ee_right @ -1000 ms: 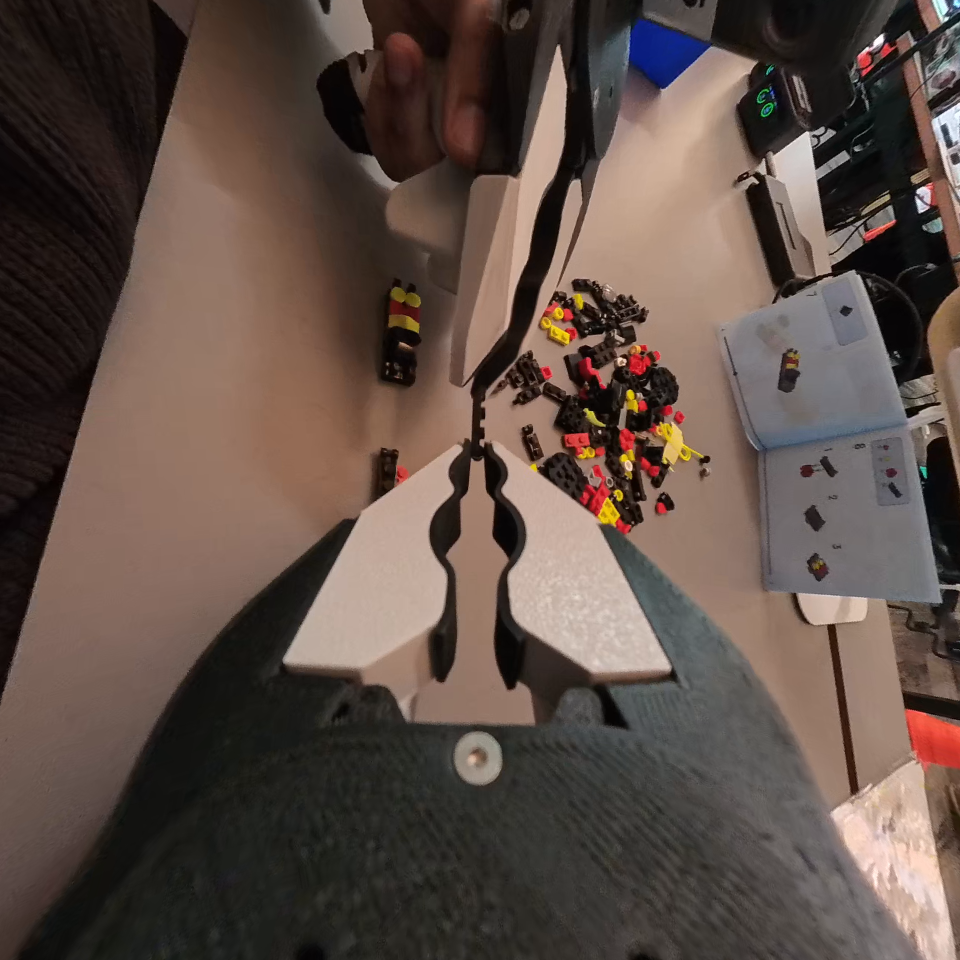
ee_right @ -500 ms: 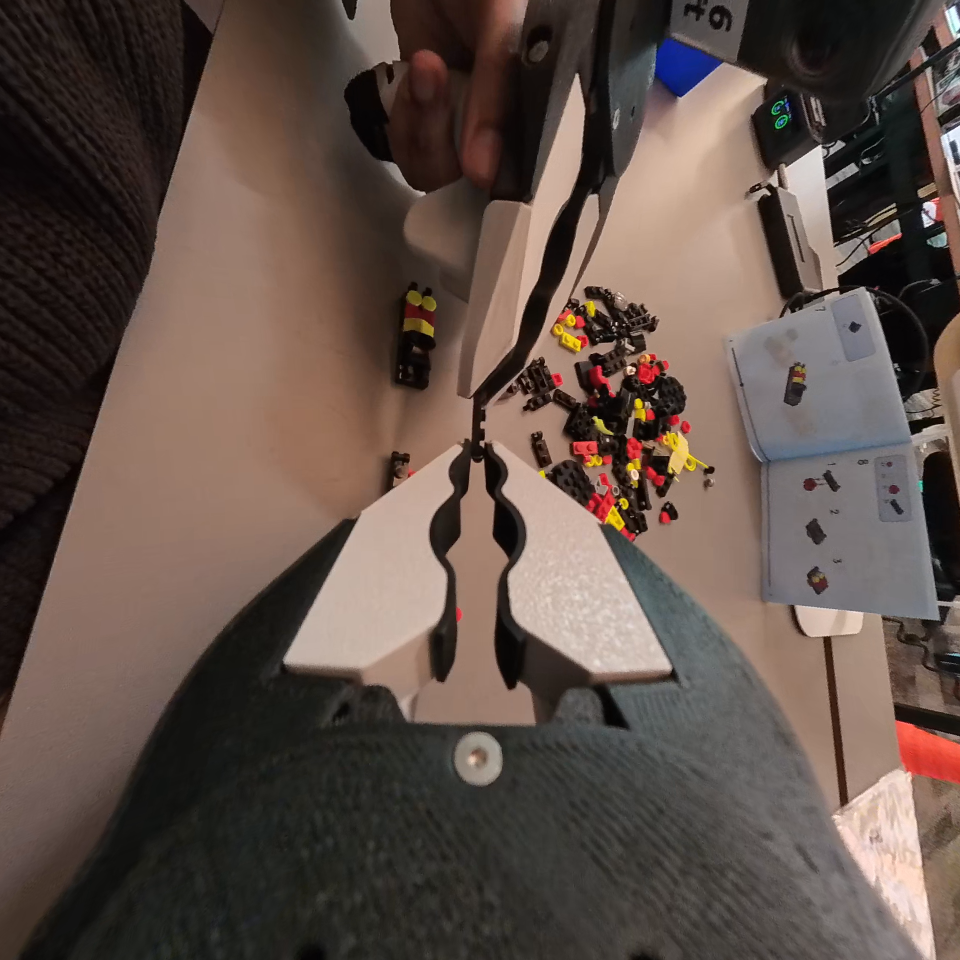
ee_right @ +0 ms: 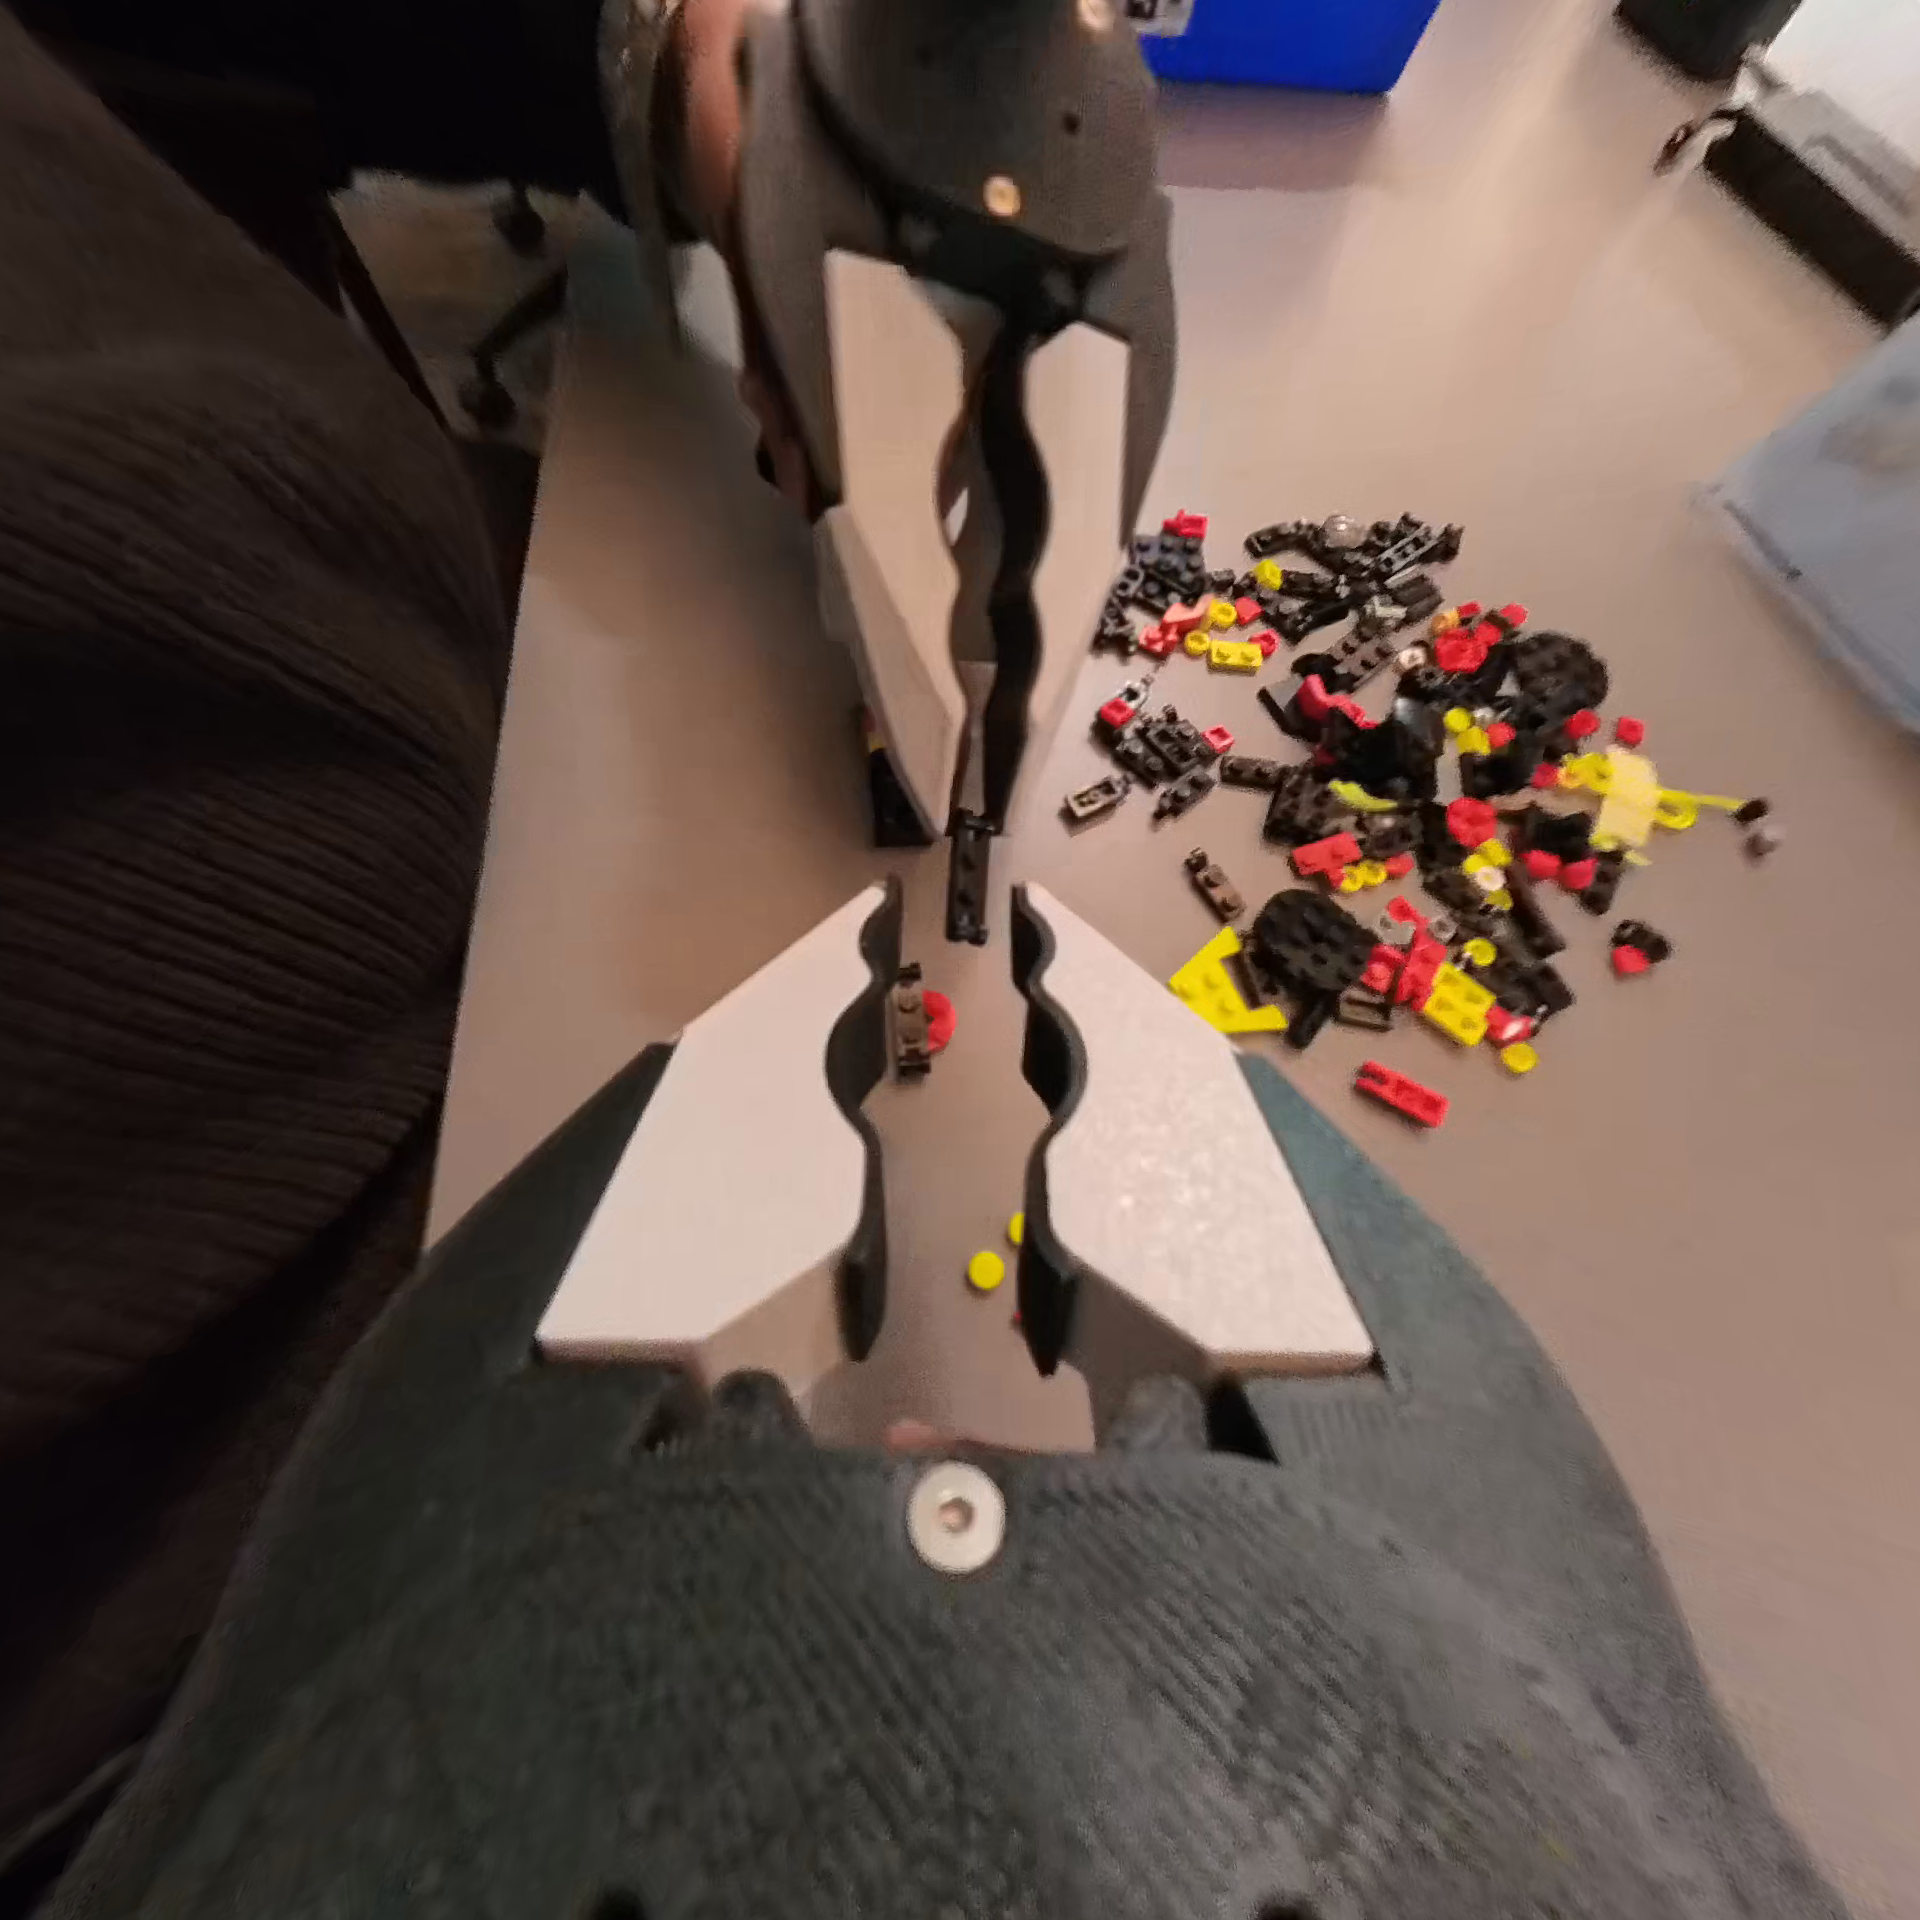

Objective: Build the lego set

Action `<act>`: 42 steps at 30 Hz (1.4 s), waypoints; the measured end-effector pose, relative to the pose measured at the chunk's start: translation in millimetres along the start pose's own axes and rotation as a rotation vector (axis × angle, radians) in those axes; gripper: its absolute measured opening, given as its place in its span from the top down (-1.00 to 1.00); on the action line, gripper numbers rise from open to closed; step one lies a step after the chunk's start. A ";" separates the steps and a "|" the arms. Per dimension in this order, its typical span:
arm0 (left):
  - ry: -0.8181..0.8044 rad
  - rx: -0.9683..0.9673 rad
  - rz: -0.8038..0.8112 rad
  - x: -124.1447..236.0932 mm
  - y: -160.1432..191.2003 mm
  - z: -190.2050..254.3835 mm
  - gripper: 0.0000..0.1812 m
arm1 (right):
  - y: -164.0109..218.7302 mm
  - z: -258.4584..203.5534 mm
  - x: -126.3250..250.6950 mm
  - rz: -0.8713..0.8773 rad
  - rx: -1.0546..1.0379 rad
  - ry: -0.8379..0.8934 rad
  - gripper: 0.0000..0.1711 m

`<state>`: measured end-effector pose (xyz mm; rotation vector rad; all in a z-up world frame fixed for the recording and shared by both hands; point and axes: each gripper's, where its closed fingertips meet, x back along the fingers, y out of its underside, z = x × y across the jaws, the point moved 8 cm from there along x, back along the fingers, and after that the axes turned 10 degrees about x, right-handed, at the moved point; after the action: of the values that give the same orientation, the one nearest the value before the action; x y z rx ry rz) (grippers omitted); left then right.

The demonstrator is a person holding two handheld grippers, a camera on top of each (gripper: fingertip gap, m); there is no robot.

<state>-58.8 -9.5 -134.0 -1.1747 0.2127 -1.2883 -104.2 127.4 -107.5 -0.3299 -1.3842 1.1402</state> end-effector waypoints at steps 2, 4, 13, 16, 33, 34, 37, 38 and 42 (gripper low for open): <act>-0.031 -0.102 -0.009 -1.9 1.6 5.2 0.93 | 3.8 3.1 1.5 0.007 -0.073 -0.035 0.77; -0.048 -0.195 -0.015 -3.9 3.1 11.7 0.93 | 9.7 3.8 0.2 -0.019 -0.109 -0.057 0.76; -0.109 -0.342 -0.054 -11.5 10.1 19.4 0.93 | 10.1 -5.7 -8.4 -0.085 -0.083 -0.118 0.86; -0.109 -0.338 -0.051 -11.4 9.8 19.0 0.93 | 10.1 -6.1 -10.7 -0.093 -0.070 -0.113 0.86; -0.167 -0.358 -0.060 -14.2 11.9 15.9 0.90 | 12.6 -2.1 -12.5 -0.146 -0.019 -0.079 0.93; -0.174 -0.363 -0.066 -14.7 12.7 15.3 0.90 | 15.8 -0.5 -12.5 -0.174 -0.007 -0.067 0.93; -0.182 -0.355 -0.075 -16.5 13.4 14.2 0.90 | 22.6 1.1 -16.5 -0.241 0.023 -0.076 0.93; -0.183 -0.347 -0.078 -17.3 13.1 13.8 0.90 | 23.2 1.2 -18.5 -0.257 0.032 -0.088 0.93; -0.195 -0.325 -0.105 -20.5 13.9 10.8 0.89 | 23.4 1.0 -23.8 -0.313 0.049 -0.142 0.93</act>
<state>-49.6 10.9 -149.1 -1.5983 0.2253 -1.2497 -110.2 119.5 -139.4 0.0052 -1.4695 0.9486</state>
